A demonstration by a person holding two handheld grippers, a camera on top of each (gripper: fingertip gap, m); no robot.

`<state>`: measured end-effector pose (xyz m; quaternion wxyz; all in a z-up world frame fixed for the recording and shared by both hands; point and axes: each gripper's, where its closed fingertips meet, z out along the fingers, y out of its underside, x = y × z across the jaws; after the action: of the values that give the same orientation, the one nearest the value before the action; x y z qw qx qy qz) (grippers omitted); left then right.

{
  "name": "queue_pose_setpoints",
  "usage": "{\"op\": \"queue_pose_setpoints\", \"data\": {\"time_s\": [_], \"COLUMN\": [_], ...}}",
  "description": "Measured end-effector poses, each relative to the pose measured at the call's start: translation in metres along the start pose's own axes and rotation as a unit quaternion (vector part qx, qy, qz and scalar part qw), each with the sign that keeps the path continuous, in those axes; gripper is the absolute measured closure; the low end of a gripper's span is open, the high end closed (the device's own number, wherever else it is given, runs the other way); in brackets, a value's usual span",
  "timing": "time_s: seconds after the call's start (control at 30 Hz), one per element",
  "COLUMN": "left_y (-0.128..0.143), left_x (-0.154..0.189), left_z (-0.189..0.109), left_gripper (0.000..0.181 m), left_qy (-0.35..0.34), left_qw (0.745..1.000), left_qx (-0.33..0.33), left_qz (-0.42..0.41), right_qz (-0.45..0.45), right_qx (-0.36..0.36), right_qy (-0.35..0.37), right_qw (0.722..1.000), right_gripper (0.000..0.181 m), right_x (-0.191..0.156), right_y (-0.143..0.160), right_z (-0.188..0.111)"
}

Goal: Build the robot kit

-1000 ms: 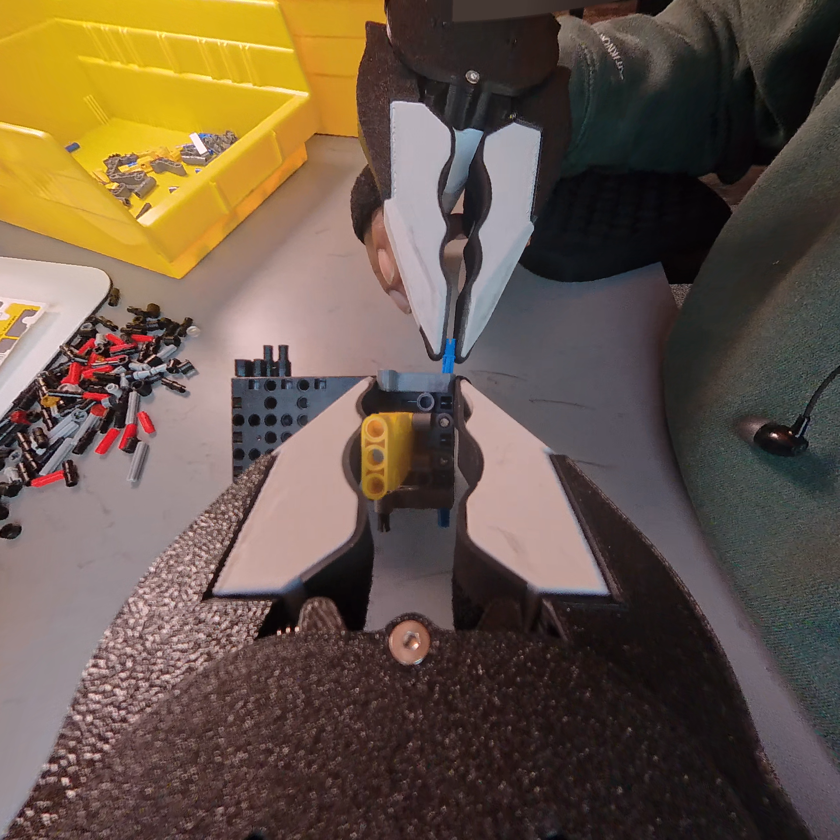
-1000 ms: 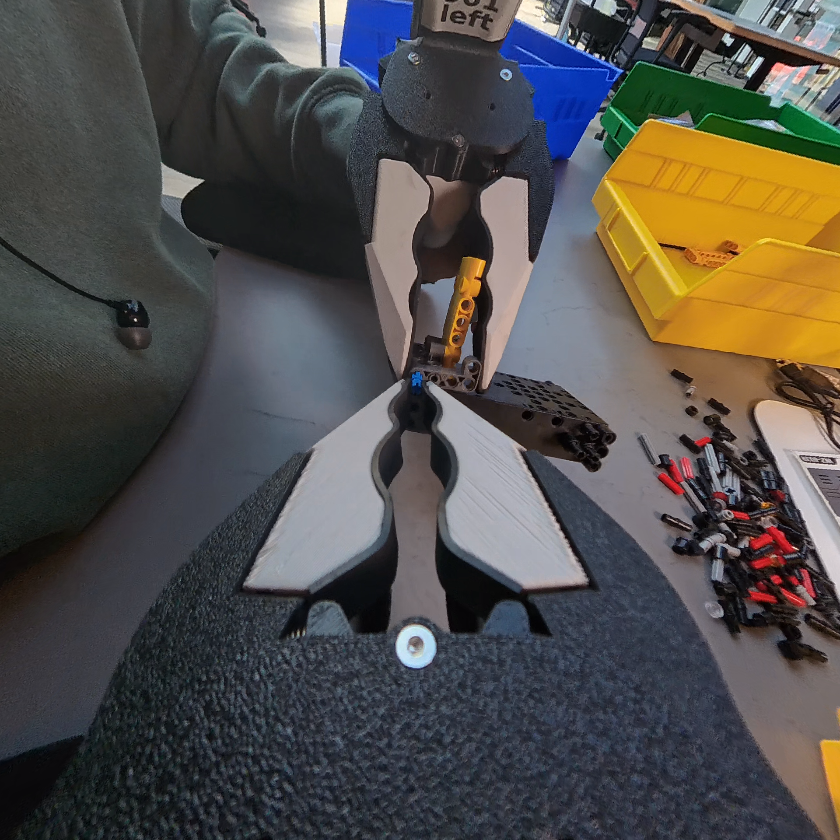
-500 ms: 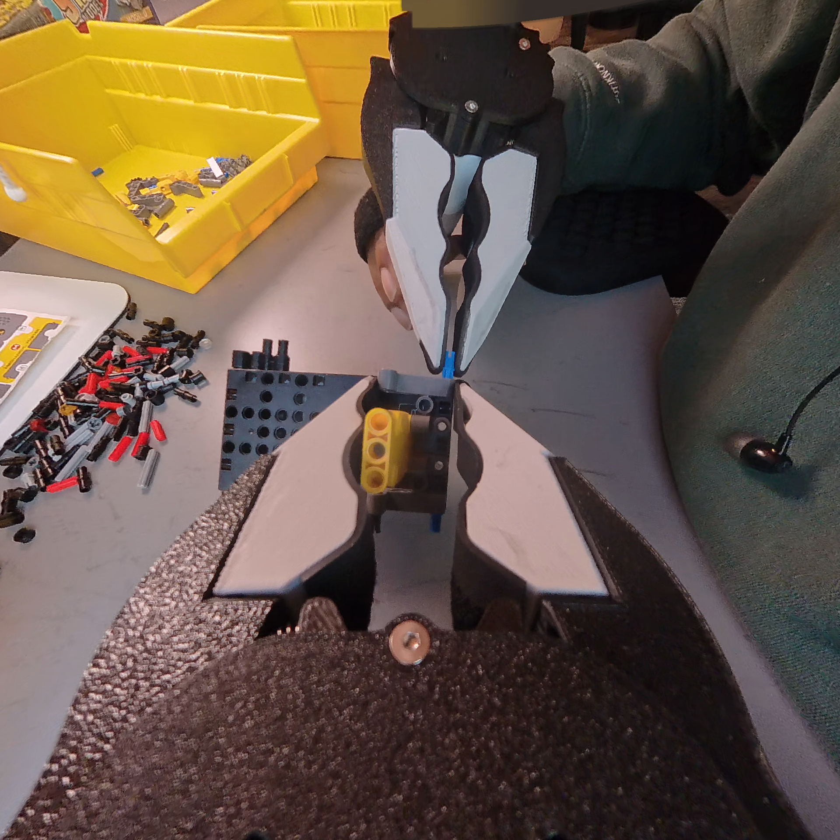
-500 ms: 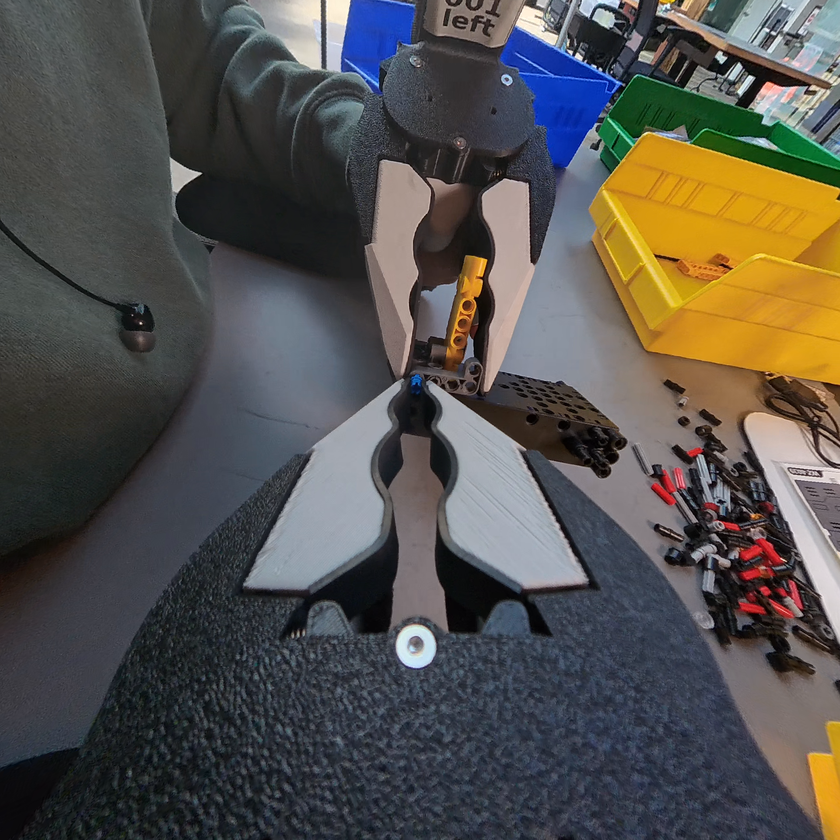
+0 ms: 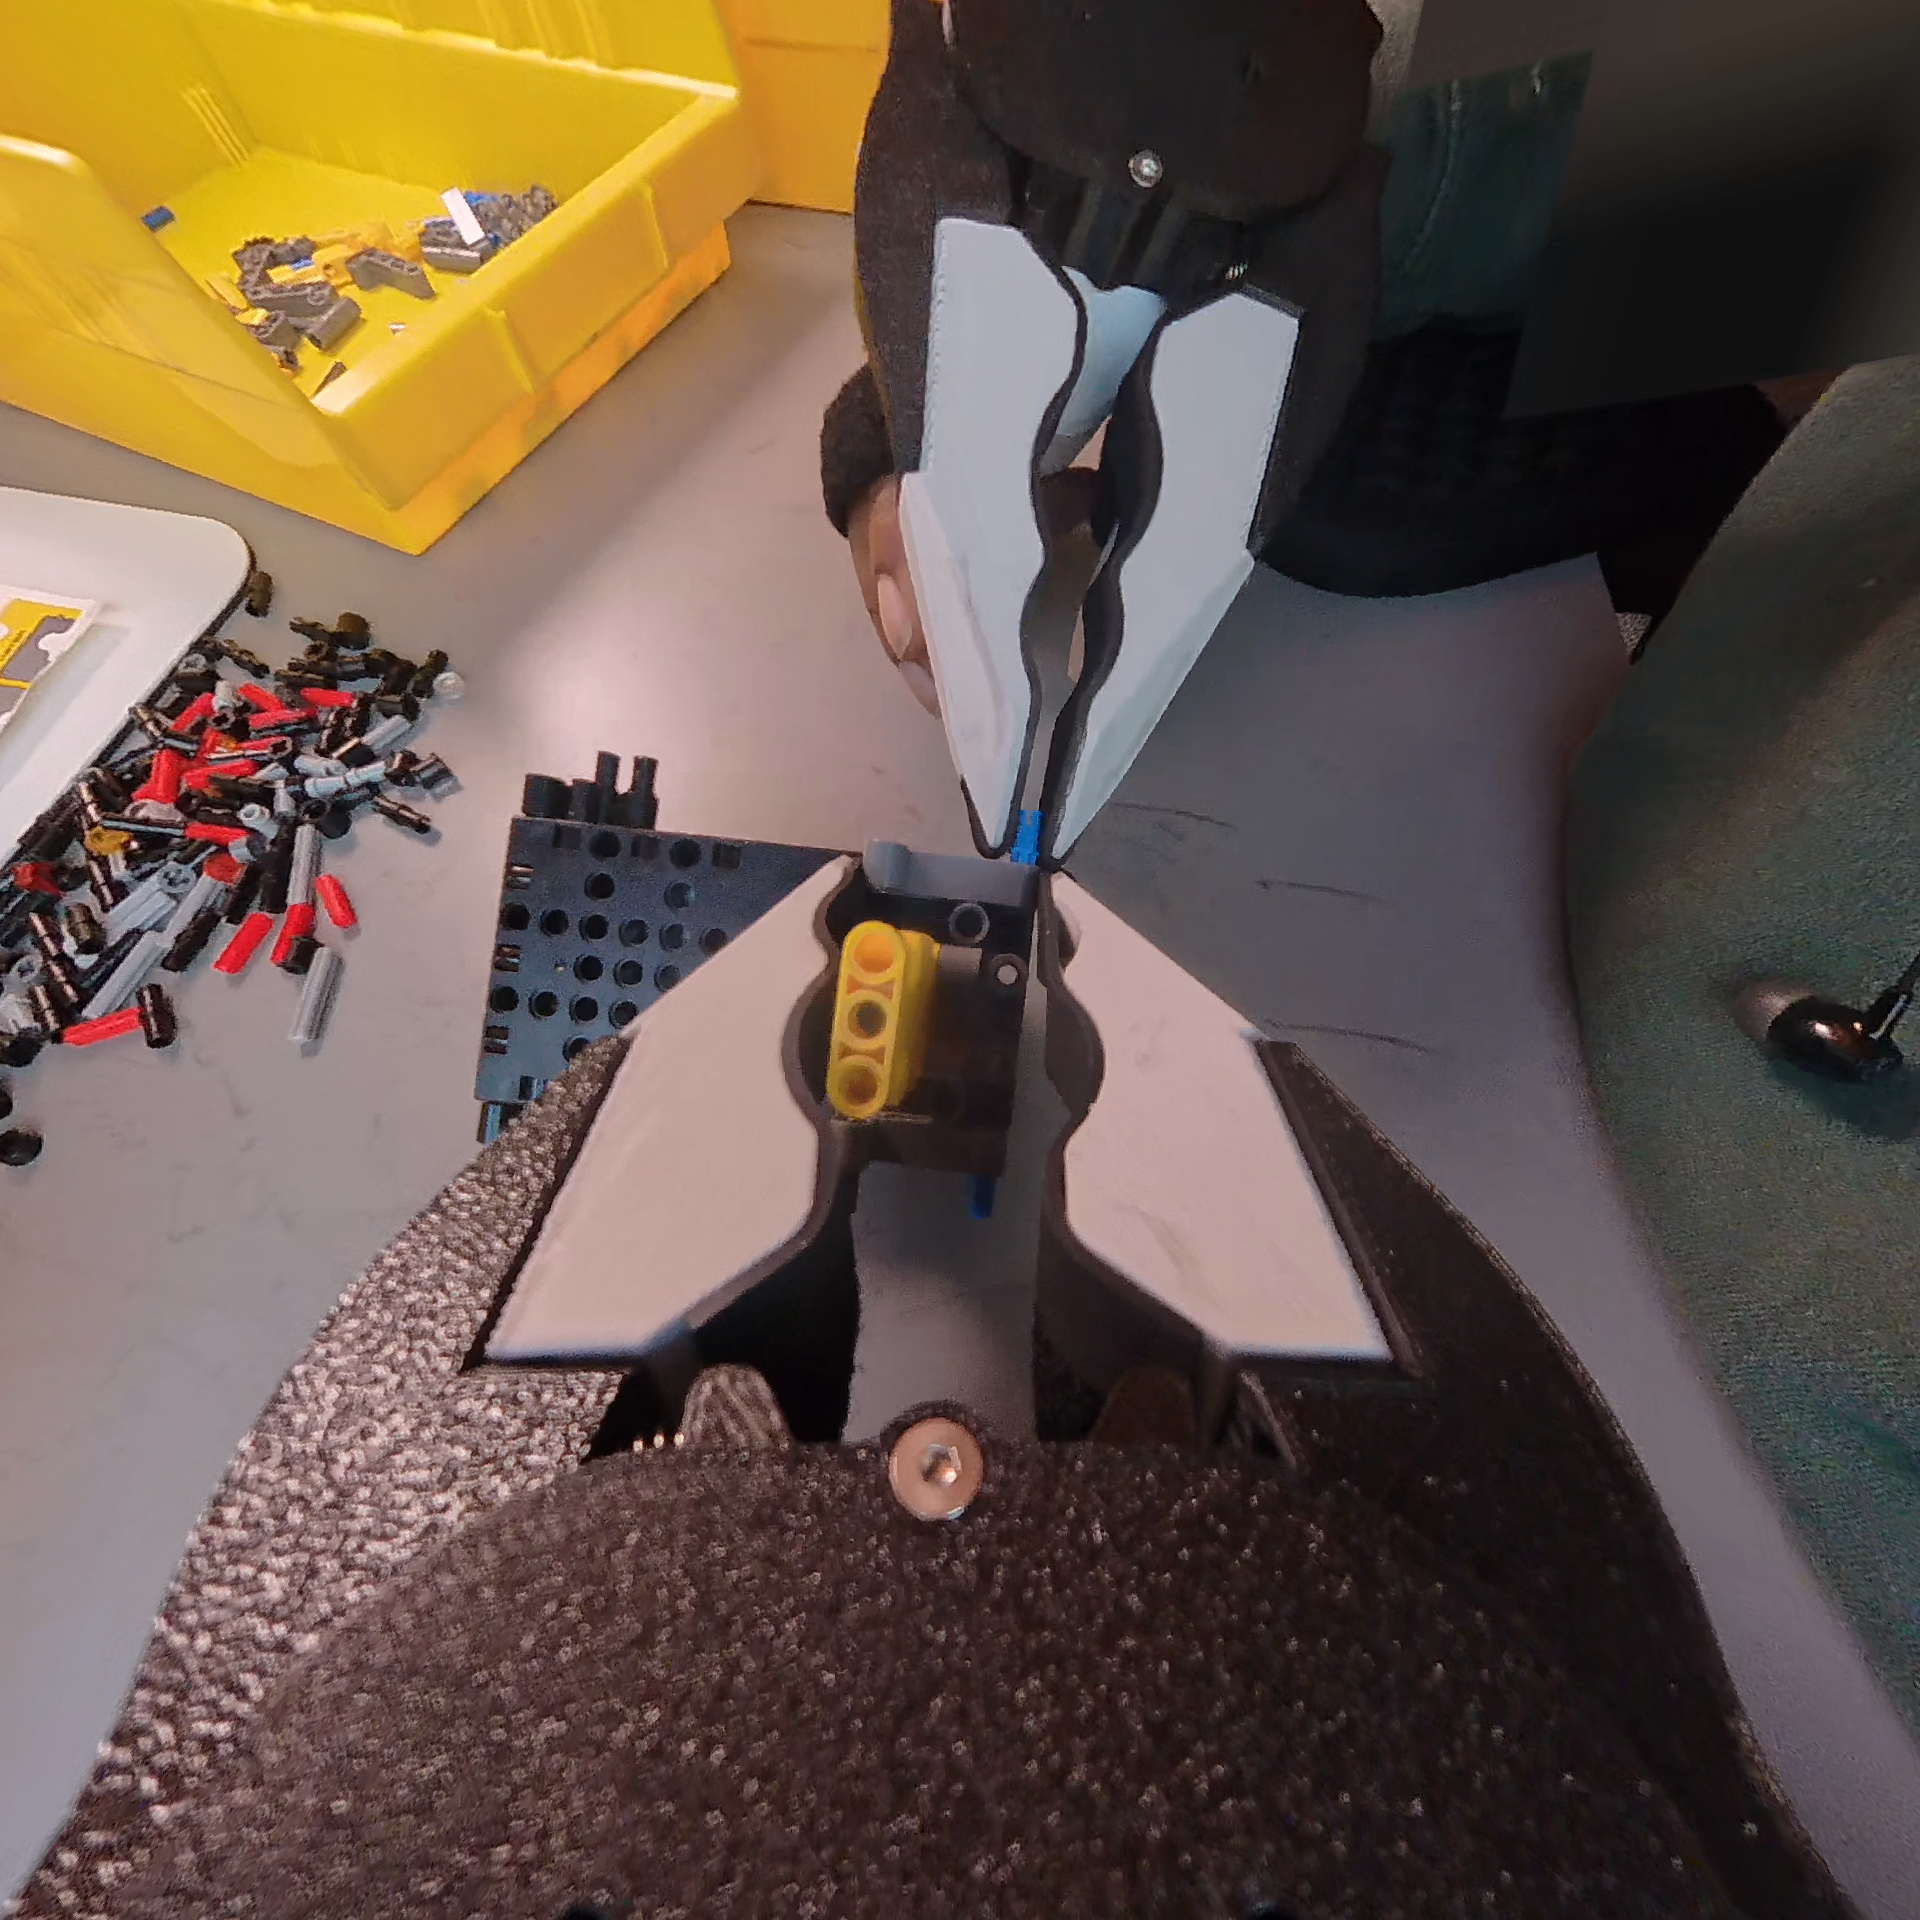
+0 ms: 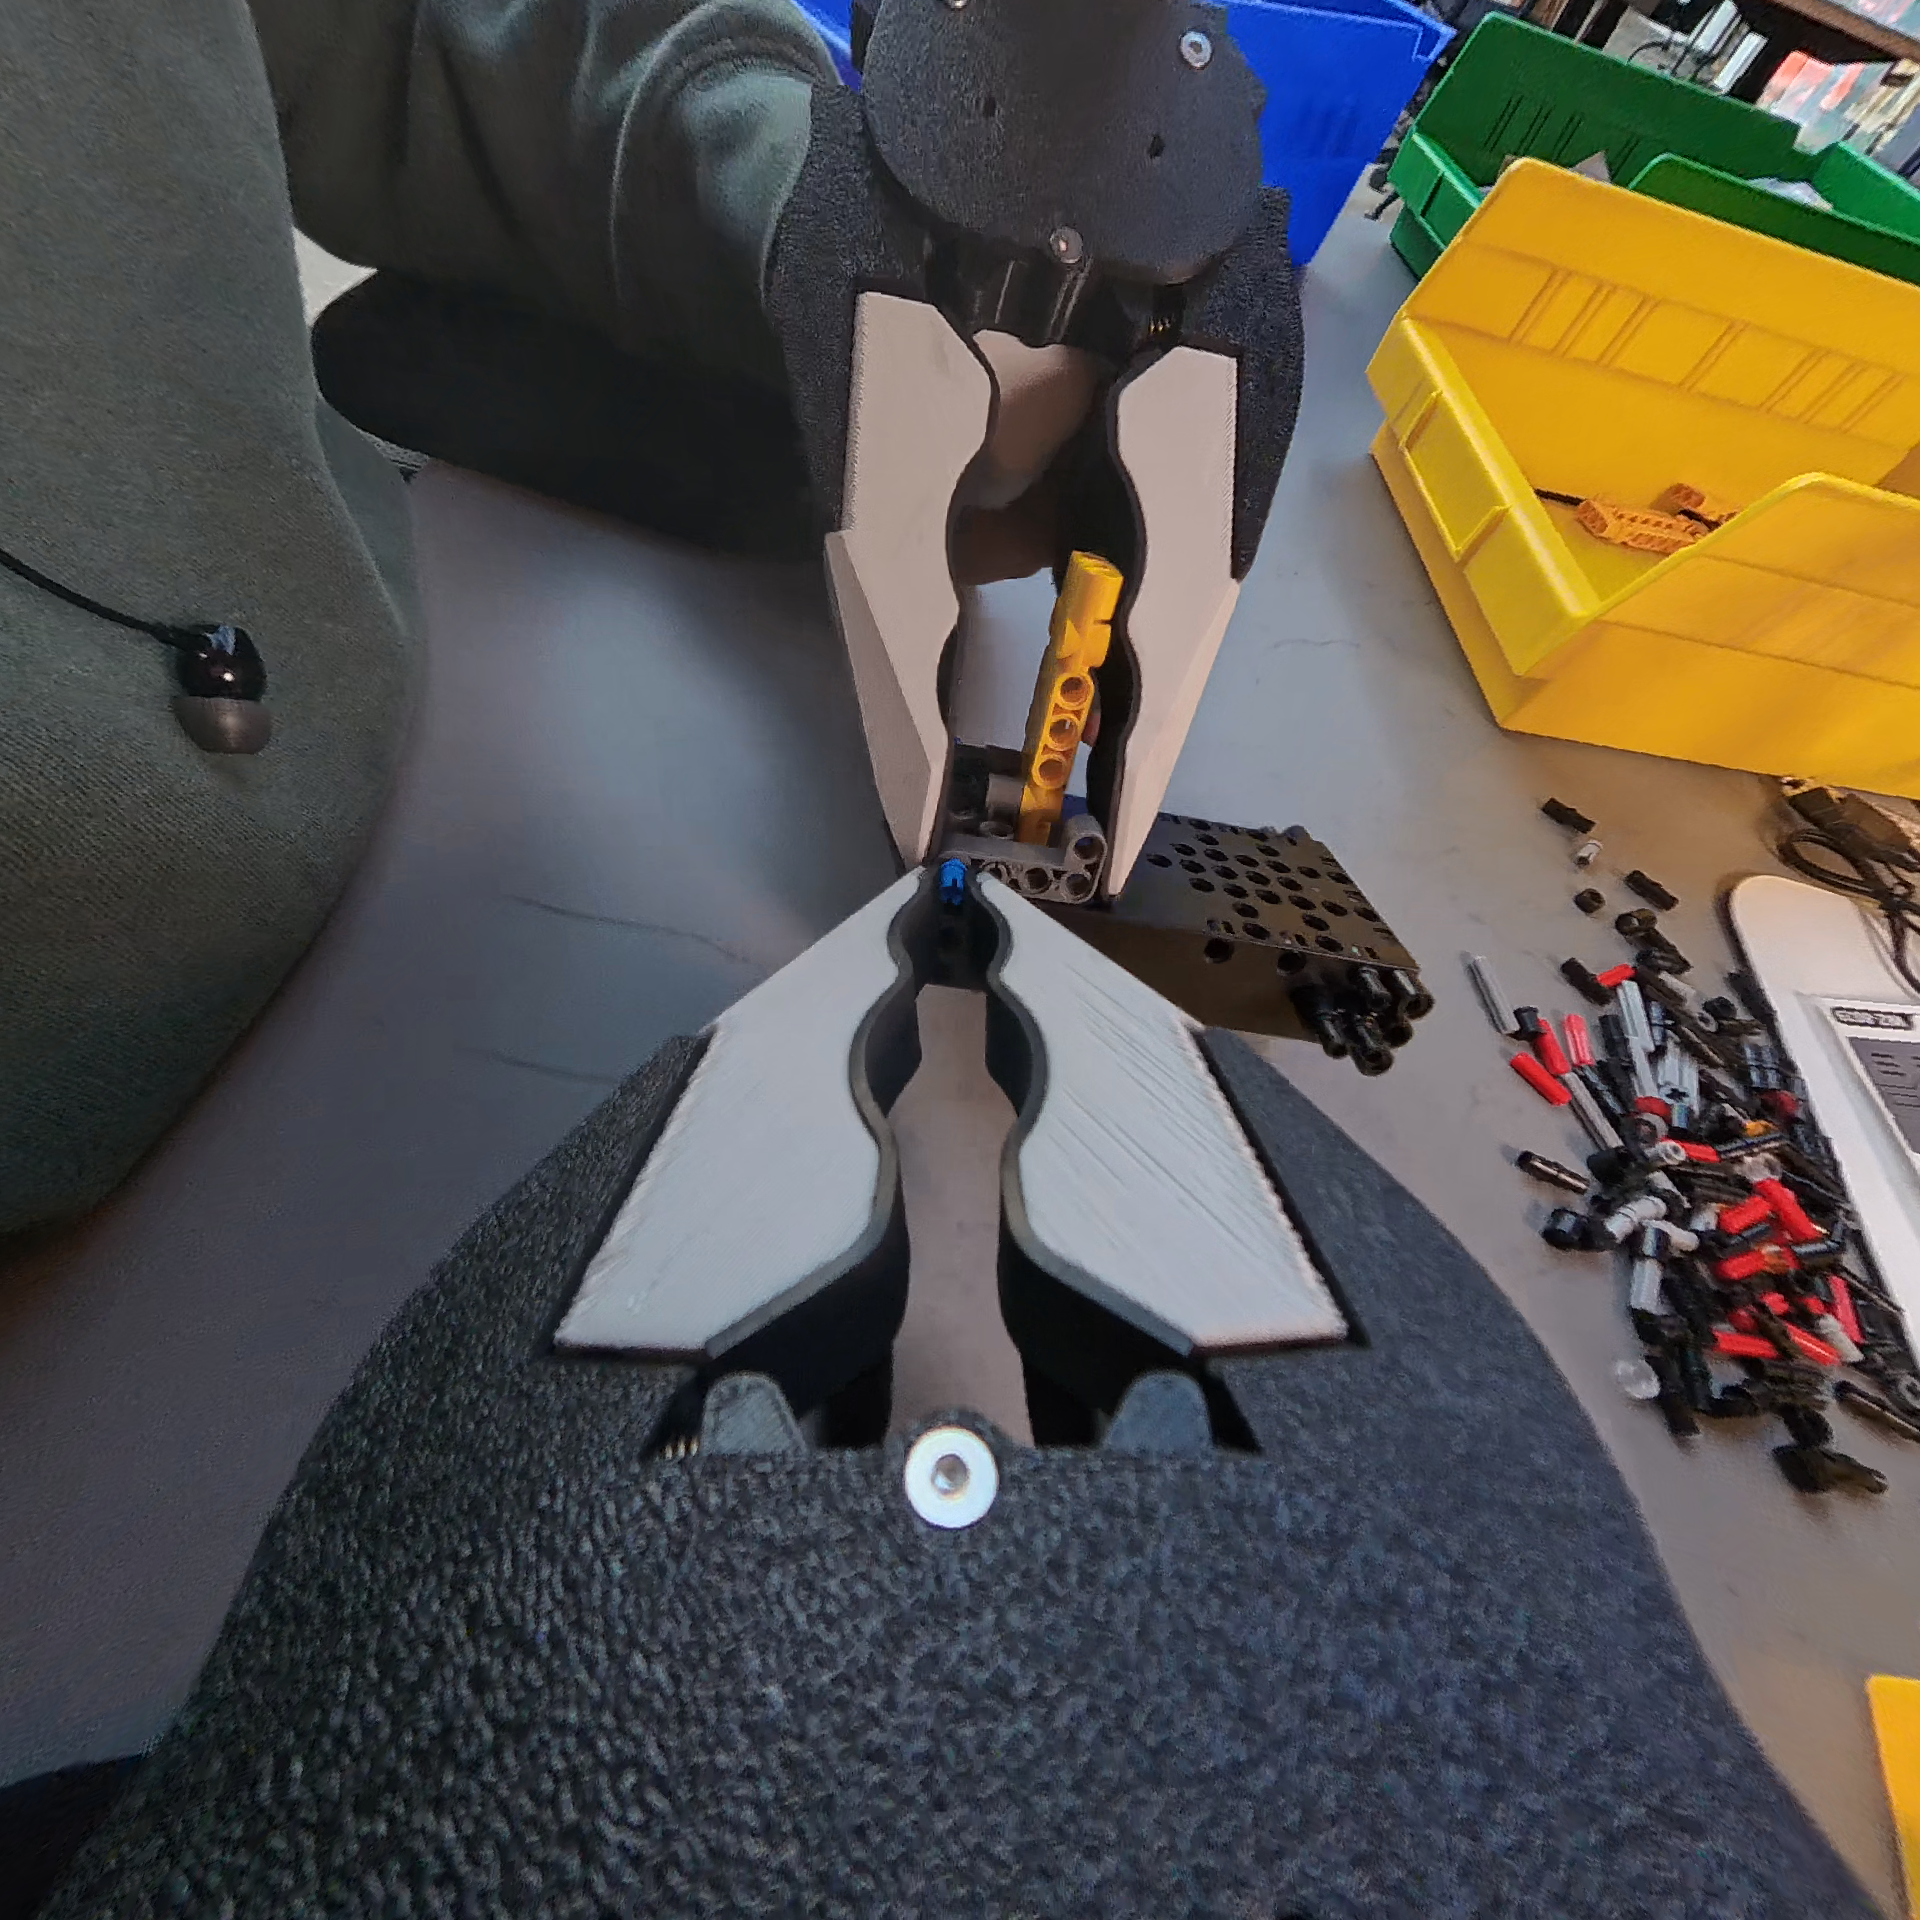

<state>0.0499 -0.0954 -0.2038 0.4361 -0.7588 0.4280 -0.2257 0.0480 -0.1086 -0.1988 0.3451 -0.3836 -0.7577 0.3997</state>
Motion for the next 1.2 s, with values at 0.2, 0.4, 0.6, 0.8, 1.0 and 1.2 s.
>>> {"op": "queue_pose_setpoints", "data": {"time_s": [0.2, 0.4, 0.6, 0.8, 1.0, 1.2], "left_y": [-0.002, 0.009, -0.006, 0.037, 0.036, 0.032], "left_x": [-0.009, -0.018, -0.012, -0.02, -0.005, 0.02], "left_z": [0.006, 0.017, 0.0, -0.016, -0.01, -0.008], "left_gripper": [0.148, 0.145, 0.123, 0.121, 0.128, 0.123], "left_qy": [-0.026, -0.082, -0.059, -0.054, -0.041, 0.003], "left_qw": [0.999, 0.993, 0.997, 0.99, 0.987, 0.989], "left_qx": [-0.019, -0.069, -0.039, -0.121, -0.136, -0.127], "left_qz": [-0.035, -0.043, -0.009, 0.044, 0.08, 0.079], "right_qz": [0.003, 0.03, 0.101, 0.26, 0.279, 0.297], "right_qx": [-0.005, -0.088, -0.116, -0.112, -0.126, -0.118], "right_qy": [0.036, 0.076, 0.11, 0.145, 0.163, 0.161], "right_qw": [0.999, 0.993, 0.982, 0.948, 0.938, 0.934], "right_gripper": [0.17, 0.177, 0.17, 0.154, 0.158, 0.165], "right_x": [0.015, 0.027, 0.033, 0.019, 0.019, 0.029], "right_y": [0.002, 0.028, 0.032, 0.029, 0.036, 0.04], "right_z": [-0.007, -0.007, -0.021, -0.018, -0.007, -0.013]}}
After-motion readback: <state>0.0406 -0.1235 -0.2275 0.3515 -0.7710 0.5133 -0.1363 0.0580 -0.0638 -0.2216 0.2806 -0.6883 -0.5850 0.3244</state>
